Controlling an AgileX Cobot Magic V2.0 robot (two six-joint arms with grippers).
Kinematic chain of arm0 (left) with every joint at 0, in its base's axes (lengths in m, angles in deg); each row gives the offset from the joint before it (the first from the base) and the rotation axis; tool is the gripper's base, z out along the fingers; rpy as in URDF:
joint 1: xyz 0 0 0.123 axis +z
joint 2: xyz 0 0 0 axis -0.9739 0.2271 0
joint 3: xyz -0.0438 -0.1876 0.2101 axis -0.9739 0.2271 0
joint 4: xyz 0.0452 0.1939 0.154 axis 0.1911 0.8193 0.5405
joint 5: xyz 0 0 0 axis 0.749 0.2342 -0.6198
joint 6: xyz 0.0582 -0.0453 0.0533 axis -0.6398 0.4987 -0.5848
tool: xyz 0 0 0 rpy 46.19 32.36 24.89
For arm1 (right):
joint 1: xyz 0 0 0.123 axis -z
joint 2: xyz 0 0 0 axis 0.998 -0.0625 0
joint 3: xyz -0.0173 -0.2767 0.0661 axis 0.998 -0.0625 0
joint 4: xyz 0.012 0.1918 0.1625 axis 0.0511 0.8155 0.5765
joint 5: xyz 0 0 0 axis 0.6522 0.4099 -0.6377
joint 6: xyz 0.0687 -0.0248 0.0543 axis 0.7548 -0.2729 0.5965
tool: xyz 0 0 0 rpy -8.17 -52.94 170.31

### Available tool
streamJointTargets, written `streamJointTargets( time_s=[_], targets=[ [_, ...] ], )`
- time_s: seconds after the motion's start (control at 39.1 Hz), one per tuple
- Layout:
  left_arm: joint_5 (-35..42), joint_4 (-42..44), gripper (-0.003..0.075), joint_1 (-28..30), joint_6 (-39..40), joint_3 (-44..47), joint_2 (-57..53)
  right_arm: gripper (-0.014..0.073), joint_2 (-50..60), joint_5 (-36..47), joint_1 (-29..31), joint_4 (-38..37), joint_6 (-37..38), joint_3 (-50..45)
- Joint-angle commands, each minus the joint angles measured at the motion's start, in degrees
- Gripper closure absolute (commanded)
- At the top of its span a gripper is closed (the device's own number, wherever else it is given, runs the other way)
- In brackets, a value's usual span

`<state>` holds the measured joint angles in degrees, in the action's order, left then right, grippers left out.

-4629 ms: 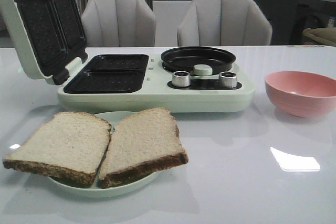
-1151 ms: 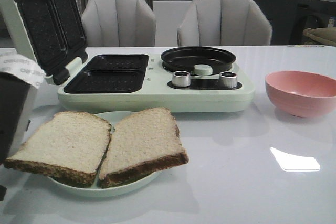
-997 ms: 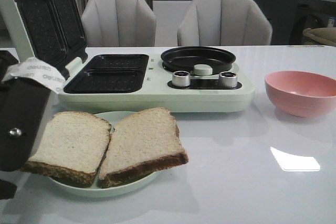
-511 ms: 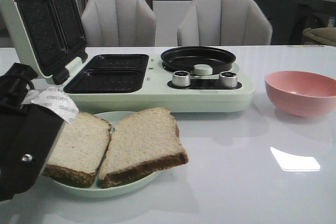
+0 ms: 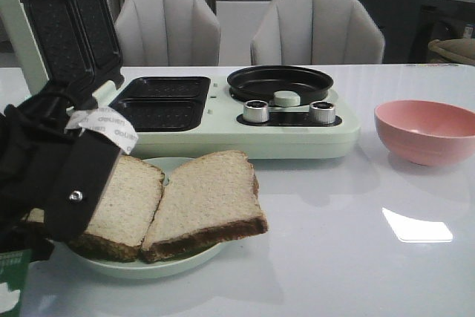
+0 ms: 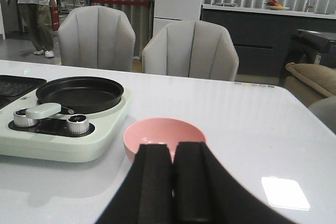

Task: Make breakfast with bread and shrimp
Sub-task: 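Lower the left gripper onto the bread slice nearest it and grasp, then lift the bread slice with the left gripper toward the sandwich press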

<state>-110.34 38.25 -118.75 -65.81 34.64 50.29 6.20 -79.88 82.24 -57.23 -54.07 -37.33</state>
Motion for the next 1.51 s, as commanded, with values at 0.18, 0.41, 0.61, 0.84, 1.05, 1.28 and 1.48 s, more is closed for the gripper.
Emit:
streamJointTargets(
  time_s=[0.18,0.41,0.61,0.84,1.05,1.28,1.48],
  targets=[
    [-2.09,1.43,0.0491,0.17,0.70,-1.58,-0.21,0.0452,0.94,4.12,-0.10,0.17,-0.38,0.93],
    [-5.84,1.18,0.0604,0.17,0.70,-1.77,-0.64,0.0452,0.94,4.12,-0.10,0.17,-0.38,0.93],
    [-5.86,1.18,0.0605,0.17,0.70,-1.82,-4.09,0.0452,0.94,4.12,-0.10,0.17,-0.38,0.93],
    [-5.98,-0.15,0.0605,0.17,0.70,-1.82,-8.76,0.0452,0.94,4.12,-0.10,0.17,-0.38,0.93],
    [-5.98,-0.25,0.0605,-0.04,0.70,-1.82,-15.88,0.0452,0.94,4.12,-0.10,0.17,-0.38,0.93],
    [-5.98,-0.37,0.0605,-0.04,0.70,-3.66,-25.13,0.0452,0.94,4.12,-0.10,0.17,-0.38,0.93],
    [-6.93,-0.13,0.0605,-0.04,0.70,-9.98,-27.99,0.0452,0.94,4.12,-0.10,0.17,-0.38,0.93]
  ],
)
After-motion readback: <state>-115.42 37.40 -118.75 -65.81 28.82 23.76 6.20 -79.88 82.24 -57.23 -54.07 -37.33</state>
